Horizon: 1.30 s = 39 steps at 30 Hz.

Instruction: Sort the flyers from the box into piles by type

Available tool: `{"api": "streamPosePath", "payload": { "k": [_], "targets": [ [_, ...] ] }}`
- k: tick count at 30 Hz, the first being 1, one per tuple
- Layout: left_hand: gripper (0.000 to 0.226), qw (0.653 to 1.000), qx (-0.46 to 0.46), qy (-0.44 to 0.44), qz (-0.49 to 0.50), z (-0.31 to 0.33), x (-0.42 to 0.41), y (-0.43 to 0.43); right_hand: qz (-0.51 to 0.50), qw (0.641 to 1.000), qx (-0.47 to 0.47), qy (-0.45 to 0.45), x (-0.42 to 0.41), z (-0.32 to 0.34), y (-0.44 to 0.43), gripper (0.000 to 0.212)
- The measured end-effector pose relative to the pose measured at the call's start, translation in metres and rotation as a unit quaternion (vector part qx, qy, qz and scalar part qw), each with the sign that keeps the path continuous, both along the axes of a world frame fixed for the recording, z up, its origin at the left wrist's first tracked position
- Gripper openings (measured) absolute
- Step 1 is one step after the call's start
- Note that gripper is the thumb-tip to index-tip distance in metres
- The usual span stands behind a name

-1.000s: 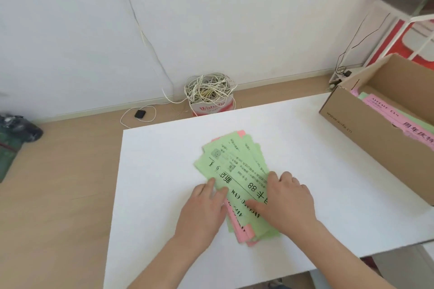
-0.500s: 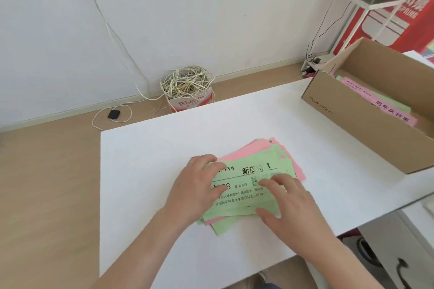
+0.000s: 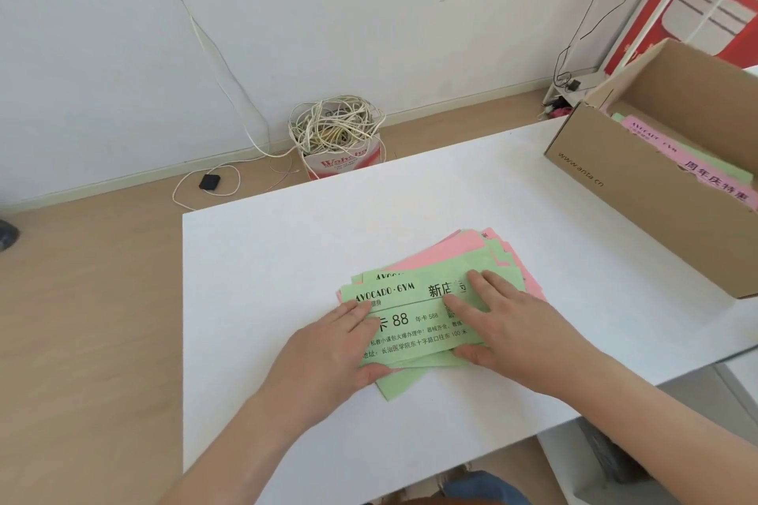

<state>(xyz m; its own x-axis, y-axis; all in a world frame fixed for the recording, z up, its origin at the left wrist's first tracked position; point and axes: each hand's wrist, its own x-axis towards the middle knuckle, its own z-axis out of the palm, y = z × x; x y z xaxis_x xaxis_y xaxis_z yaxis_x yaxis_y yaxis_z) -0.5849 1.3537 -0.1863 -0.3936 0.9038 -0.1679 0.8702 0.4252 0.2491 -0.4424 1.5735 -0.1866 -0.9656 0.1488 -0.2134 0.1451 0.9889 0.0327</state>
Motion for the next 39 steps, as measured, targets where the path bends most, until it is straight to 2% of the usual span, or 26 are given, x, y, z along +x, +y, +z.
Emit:
{"api": "streamPosePath", "payload": {
  "k": [2, 5, 7, 8, 11, 16, 20, 23, 26, 30, 34, 36, 39],
  "targets": [
    [0.052, 0.999, -0.003, -0.032, 0.009, 0.001, -0.009, -0.002, 0.017, 1.0, -0.004, 0.014, 0.003, 0.001, 0.004, 0.058],
    [0.064, 0.999, -0.011, -0.044, -0.014, -0.007, -0.012, -0.013, 0.008, 0.999, -0.041, -0.013, 0.005, 0.007, 0.006, 0.059],
    [0.064, 1.0, -0.008, -0.018, -0.024, -0.008, -0.012, -0.015, -0.009, 0.997, -0.077, -0.018, 0.005, 0.01, 0.006, 0.06],
    [0.06, 0.999, -0.002, -0.012, -0.03, -0.009, -0.013, -0.015, -0.016, 0.995, -0.094, -0.014, 0.005, 0.011, 0.007, 0.062],
    [0.031, 0.997, 0.031, 0.045, -0.058, -0.006, -0.012, -0.011, -0.031, 0.988, -0.147, -0.033, 0.005, 0.016, 0.01, 0.067],
    [0.052, 0.991, -0.015, 0.121, -0.06, -0.001, 0.004, 0.0, -0.034, 0.995, -0.088, -0.009, -0.002, 0.015, -0.003, 0.069],
    [0.054, 0.987, -0.017, 0.152, -0.054, 0.0, 0.012, 0.006, -0.039, 0.997, -0.058, 0.016, 0.003, -0.003, -0.021, 0.073],
    [0.072, 0.984, -0.039, 0.161, -0.06, 0.002, 0.018, 0.012, -0.029, 0.997, -0.048, 0.054, 0.006, -0.011, -0.024, 0.061],
    [0.054, 0.981, -0.058, 0.164, -0.086, 0.002, 0.015, 0.013, -0.008, 0.996, -0.034, 0.083, 0.006, -0.012, -0.018, 0.057],
    [0.044, 0.99, -0.111, 0.06, -0.064, 0.018, 0.005, 0.012, 0.042, 0.99, -0.054, 0.127, 0.009, -0.012, -0.017, 0.044],
    [0.019, 0.997, -0.051, 0.047, -0.036, 0.022, -0.009, 0.011, 0.05, 0.978, -0.101, 0.177, 0.017, -0.021, -0.01, 0.03],
    [0.013, 0.999, 0.018, 0.032, -0.012, 0.02, -0.012, 0.011, 0.043, 0.976, -0.102, 0.188, 0.016, -0.021, -0.012, 0.029],
    [0.015, 0.982, 0.182, 0.046, -0.003, 0.022, -0.007, 0.012, -0.019, 0.965, -0.135, 0.225, 0.013, -0.018, -0.013, 0.021]
  ]
}}
